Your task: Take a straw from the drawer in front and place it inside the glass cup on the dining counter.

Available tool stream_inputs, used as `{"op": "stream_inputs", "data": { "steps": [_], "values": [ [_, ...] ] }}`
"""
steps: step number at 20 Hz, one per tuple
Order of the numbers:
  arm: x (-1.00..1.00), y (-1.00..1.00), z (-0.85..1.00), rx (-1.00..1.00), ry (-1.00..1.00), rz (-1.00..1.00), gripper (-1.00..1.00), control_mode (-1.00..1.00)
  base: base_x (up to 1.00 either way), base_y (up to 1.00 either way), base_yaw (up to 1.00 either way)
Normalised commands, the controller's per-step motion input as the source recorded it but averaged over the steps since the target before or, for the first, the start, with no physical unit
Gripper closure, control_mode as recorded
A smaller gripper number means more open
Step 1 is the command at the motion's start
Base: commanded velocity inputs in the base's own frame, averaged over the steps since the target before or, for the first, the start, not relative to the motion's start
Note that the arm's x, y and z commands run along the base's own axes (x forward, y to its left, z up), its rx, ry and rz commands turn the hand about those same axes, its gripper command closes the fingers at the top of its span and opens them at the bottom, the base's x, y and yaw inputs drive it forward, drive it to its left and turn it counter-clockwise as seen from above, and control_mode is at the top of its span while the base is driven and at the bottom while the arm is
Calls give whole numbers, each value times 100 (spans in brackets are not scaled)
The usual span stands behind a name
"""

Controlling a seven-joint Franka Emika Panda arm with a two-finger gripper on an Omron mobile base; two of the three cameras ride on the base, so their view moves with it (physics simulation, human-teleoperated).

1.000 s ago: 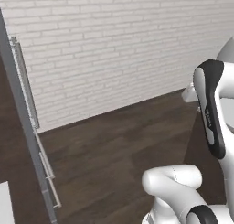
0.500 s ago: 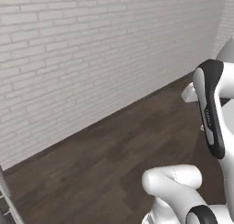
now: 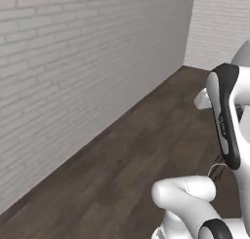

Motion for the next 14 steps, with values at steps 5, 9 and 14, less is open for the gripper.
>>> {"op": "stream_inputs", "data": {
  "steps": [5, 9, 14],
  "values": [
    [0, 0, 0, 0, 0, 0, 100, 100, 100, 15, -42],
    [0, 0, 0, 0, 0, 0, 100, 100, 100, 24, -43],
    [0, 0, 0, 0, 0, 0, 100, 100, 100, 36, -44]
  ]
}}
